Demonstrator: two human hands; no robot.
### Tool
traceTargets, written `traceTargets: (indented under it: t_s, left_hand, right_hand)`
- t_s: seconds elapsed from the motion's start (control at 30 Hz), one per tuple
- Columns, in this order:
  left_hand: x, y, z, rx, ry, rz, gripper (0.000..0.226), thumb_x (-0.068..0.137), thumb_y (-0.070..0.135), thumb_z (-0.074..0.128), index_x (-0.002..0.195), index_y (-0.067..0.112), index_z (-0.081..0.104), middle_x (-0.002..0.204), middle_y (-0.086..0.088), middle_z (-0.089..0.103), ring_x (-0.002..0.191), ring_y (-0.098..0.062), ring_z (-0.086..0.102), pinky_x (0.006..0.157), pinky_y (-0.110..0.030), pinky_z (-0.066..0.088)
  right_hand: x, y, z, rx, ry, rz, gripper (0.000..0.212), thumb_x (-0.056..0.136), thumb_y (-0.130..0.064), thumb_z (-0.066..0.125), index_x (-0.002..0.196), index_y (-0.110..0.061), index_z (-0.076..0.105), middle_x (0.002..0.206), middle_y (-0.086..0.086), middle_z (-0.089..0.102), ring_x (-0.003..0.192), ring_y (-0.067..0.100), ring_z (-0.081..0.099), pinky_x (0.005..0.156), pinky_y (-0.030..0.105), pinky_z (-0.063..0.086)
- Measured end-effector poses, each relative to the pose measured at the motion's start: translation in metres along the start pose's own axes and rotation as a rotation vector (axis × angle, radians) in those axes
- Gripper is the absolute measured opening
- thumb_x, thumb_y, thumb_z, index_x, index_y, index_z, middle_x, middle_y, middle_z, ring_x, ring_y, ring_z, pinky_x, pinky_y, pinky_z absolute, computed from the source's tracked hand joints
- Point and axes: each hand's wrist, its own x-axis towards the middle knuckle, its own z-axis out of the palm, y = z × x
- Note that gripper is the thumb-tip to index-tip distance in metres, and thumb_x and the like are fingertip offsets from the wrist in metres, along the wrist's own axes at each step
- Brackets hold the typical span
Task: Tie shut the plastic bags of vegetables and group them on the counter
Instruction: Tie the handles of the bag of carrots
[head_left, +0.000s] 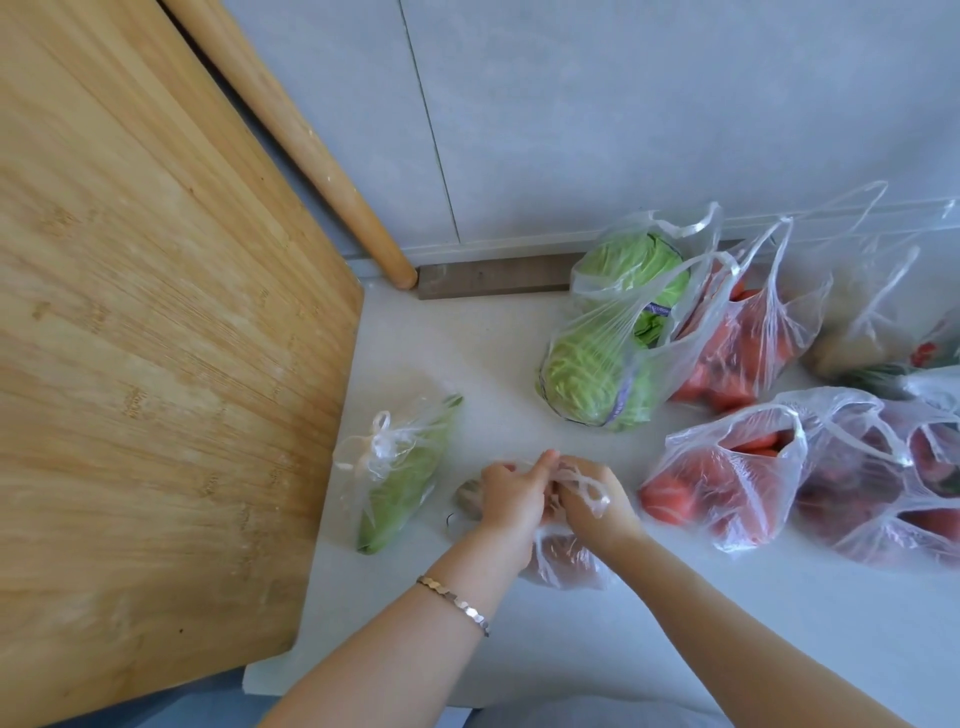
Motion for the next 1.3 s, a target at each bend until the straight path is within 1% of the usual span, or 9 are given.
traceTargets:
  t_s: [0.17, 0.33, 0.47, 0.6, 0.73, 0.93, 1.03, 1.17, 1.3]
  left_hand:
    - [-0.009, 0.006, 0.000, 0.006, 0.069, 0.000, 0.029, 0.080, 0.025, 0.070, 0.089, -0.001, 0.063, 0.084, -0.015, 0.065, 0.067, -0.022, 0.061, 0.049, -0.019, 0.048]
    - [-0.007, 0.009, -0.002, 0.038, -0.171, -0.138, 0.037, 0.088, 0.038, 0.057, 0.068, 0.008, 0.062, 0.073, -0.013, 0.064, 0.073, -0.027, 0.065, 0.076, -0.038, 0.057]
    - [-0.014, 0.011, -0.007, -0.078, -0.302, 0.010, 0.030, 0.096, 0.028, 0.046, 0.077, 0.013, 0.064, 0.060, 0.000, 0.066, 0.056, -0.011, 0.064, 0.061, -0.027, 0.053]
    - [-0.026, 0.009, -0.013, 0.126, -0.223, 0.338, 0.030, 0.097, 0.022, 0.042, 0.069, 0.016, 0.052, 0.054, 0.005, 0.054, 0.048, 0.002, 0.050, 0.058, -0.015, 0.043]
    - [-0.027, -0.007, -0.023, 0.581, -0.225, 0.818, 0.036, 0.094, 0.035, 0.040, 0.093, 0.006, 0.062, 0.089, -0.005, 0.067, 0.082, -0.008, 0.060, 0.075, -0.014, 0.043]
    - [-0.016, 0.005, -0.027, 0.736, -0.078, 1.178, 0.027, 0.090, 0.020, 0.042, 0.083, 0.001, 0.061, 0.074, -0.013, 0.063, 0.073, -0.012, 0.050, 0.067, -0.008, 0.032]
    - [-0.011, 0.012, -0.028, 0.754, -0.083, 1.109, 0.032, 0.092, 0.025, 0.044, 0.079, 0.000, 0.058, 0.073, -0.013, 0.060, 0.064, -0.011, 0.048, 0.063, -0.012, 0.030]
    - [-0.006, 0.014, -0.026, 0.678, -0.124, 0.925, 0.032, 0.094, 0.024, 0.048, 0.085, -0.002, 0.063, 0.076, -0.009, 0.064, 0.069, -0.014, 0.055, 0.062, -0.011, 0.036]
    - [-0.006, 0.018, -0.018, 0.473, -0.293, 0.508, 0.025, 0.094, 0.017, 0.050, 0.072, 0.018, 0.060, 0.063, 0.006, 0.055, 0.053, 0.003, 0.049, 0.053, -0.006, 0.036]
  right_hand:
    - [-0.012, 0.002, 0.001, 0.137, -0.010, -0.050, 0.022, 0.089, -0.009, 0.055, 0.075, -0.026, 0.059, 0.082, 0.000, 0.055, 0.079, 0.008, 0.057, 0.065, 0.010, 0.042]
    - [-0.019, 0.004, 0.001, 0.268, 0.090, -0.058, 0.015, 0.090, -0.010, 0.053, 0.081, -0.012, 0.065, 0.081, 0.003, 0.057, 0.063, -0.010, 0.056, 0.059, 0.004, 0.042]
    - [-0.014, -0.005, 0.002, 0.467, 0.206, 0.069, 0.023, 0.093, -0.012, 0.050, 0.075, -0.006, 0.062, 0.044, -0.009, 0.055, 0.041, 0.000, 0.051, 0.043, 0.008, 0.040]
    - [-0.008, -0.008, 0.002, 0.685, 0.265, 0.255, 0.031, 0.094, -0.020, 0.048, 0.068, -0.010, 0.062, 0.043, -0.002, 0.058, 0.039, 0.008, 0.054, 0.044, 0.018, 0.047]
    - [0.003, -0.001, 0.001, 0.550, 0.195, 0.459, 0.008, 0.084, -0.009, 0.062, 0.077, -0.011, 0.063, 0.048, 0.000, 0.055, 0.038, 0.011, 0.050, 0.043, 0.021, 0.044]
    - [0.003, -0.011, -0.009, 0.062, 0.078, 0.101, 0.023, 0.080, 0.003, 0.049, 0.070, -0.015, 0.061, 0.054, -0.004, 0.050, 0.049, 0.010, 0.043, 0.054, 0.025, 0.036]
    - [-0.006, -0.008, -0.012, -0.015, -0.092, 0.005, 0.028, 0.078, 0.004, 0.048, 0.055, -0.011, 0.054, 0.051, 0.000, 0.043, 0.049, 0.009, 0.036, 0.057, 0.028, 0.031]
    - [-0.007, 0.000, -0.024, 0.208, -0.165, 0.091, 0.033, 0.075, 0.013, 0.056, 0.097, -0.010, 0.064, 0.070, 0.014, 0.067, 0.058, 0.020, 0.059, 0.066, 0.029, 0.054]
    - [-0.007, 0.008, -0.025, 0.567, -0.189, 0.102, 0.045, 0.070, 0.029, 0.053, 0.072, -0.013, 0.069, 0.064, 0.007, 0.069, 0.060, 0.015, 0.064, 0.064, 0.025, 0.056]
